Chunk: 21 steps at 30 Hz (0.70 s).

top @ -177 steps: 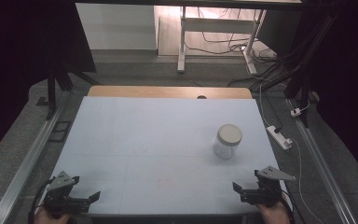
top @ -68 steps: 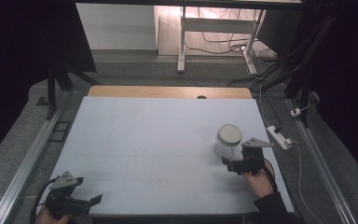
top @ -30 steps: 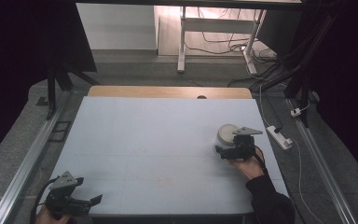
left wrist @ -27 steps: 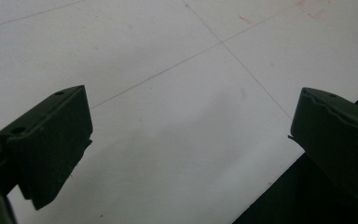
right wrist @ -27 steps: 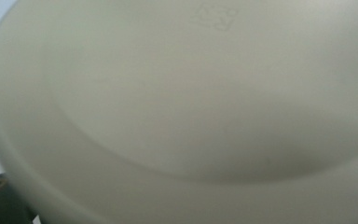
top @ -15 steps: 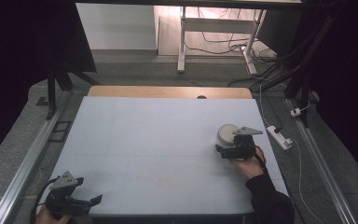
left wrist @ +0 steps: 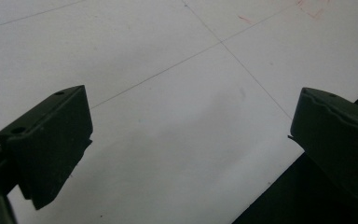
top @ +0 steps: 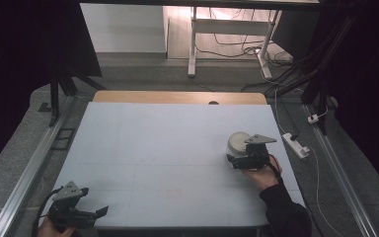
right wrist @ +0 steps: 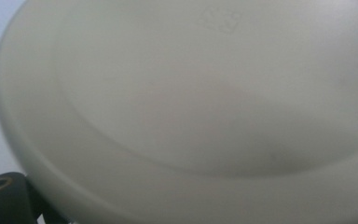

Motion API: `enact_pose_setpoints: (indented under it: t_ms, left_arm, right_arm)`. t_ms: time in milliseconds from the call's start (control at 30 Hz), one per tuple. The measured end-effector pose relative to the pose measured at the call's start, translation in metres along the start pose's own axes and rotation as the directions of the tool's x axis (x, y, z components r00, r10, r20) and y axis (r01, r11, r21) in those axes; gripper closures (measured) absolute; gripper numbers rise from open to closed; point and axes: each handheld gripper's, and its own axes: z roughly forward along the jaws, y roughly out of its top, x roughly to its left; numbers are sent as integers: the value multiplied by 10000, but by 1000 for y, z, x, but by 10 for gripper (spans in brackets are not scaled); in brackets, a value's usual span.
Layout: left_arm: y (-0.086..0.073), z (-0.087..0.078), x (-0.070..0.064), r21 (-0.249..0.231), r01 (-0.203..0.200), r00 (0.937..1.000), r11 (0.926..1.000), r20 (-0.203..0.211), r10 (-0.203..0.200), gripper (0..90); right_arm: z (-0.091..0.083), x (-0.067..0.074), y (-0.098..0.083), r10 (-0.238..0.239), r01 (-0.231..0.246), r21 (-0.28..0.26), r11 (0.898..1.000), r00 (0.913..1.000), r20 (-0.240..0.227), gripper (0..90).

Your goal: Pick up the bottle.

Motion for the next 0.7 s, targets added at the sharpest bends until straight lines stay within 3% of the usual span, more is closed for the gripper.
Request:
enact_pose_setpoints:
  t_ms: [400, 700]
  left_arm:
    - [0, 0, 0, -2, 11, 10000, 10000, 0, -11, 1]
    - [0, 0, 0, -14, 17, 10000, 10000, 4, -17, 1]
  right_arm:
    - [-7, 17, 9, -220, 199, -352, 9992, 9979, -602, 64]
    - [-12, 45, 19, -821, 770, -423, 9961, 9873, -1363, 64]
